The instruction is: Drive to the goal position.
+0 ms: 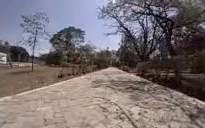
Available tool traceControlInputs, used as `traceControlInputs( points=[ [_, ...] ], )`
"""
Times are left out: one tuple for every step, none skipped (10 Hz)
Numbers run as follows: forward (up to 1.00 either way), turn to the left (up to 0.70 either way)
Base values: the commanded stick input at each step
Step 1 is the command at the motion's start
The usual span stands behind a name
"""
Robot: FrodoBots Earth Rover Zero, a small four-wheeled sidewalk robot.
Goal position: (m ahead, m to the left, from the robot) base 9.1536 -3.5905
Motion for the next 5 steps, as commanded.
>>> traceControlInputs(
  points=[
    [1.0, 0.0],
    [1.0, 0.0],
    [1.0, 0.0],
    [1.0, 0.0],
    [1.0, 0.0]
  ],
)
